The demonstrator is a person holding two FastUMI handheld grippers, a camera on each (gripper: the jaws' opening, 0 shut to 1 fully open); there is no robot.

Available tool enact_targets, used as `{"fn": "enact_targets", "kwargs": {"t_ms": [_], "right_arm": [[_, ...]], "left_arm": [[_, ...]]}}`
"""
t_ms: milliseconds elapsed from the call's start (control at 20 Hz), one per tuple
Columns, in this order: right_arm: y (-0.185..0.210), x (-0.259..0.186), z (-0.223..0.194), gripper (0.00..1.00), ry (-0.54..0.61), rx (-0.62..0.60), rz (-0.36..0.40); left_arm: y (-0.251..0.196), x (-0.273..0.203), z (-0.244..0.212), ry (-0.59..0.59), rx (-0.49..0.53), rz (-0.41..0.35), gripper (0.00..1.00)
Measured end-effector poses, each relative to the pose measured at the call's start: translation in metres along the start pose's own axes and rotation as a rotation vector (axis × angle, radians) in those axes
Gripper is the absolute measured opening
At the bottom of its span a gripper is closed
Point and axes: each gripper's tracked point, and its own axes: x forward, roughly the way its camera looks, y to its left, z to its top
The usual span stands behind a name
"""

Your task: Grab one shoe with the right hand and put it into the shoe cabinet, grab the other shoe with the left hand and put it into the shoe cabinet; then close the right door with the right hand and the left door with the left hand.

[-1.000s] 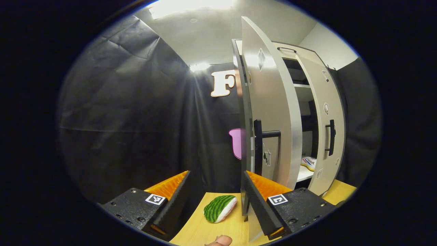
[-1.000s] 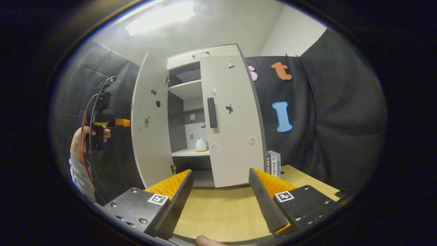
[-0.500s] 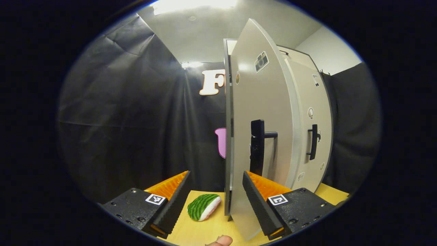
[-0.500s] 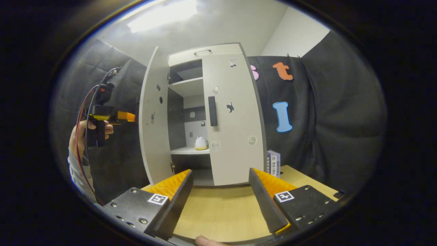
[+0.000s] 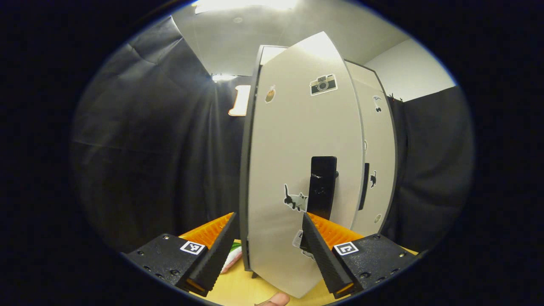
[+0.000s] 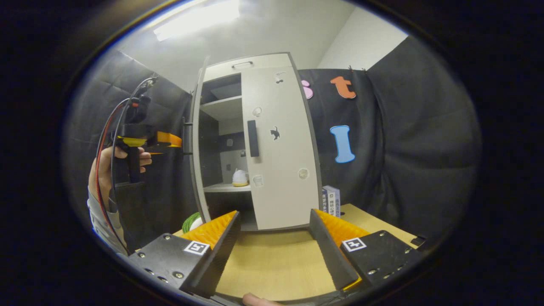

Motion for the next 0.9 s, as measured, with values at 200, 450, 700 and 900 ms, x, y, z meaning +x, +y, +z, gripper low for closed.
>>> {"fn": "enact_targets", "kwargs": {"t_ms": [200, 450, 700, 900], "right_arm": [[-0.012, 0.000, -0.001, 0.98, 0.009, 0.010, -0.035], [-0.019, 0.001, -0.001, 0.98, 0.014, -0.003, -0.048], [-0.014, 0.003, -0.003, 0.98, 0.020, -0.009, -0.051], [-0.010, 0.003, -0.003, 0.98, 0.023, -0.024, -0.052]], "left_arm": [[-0.034, 0.006, -0.033, 0.071, 0.011, -0.045, 0.97], [-0.042, -0.001, -0.046, 0.058, 0.088, -0.019, 1.00], [-0.036, -0.016, -0.044, 0.047, 0.043, -0.014, 0.98], [-0.022, -0.039, -0.050, 0.042, 0.028, 0.007, 0.98]]}}
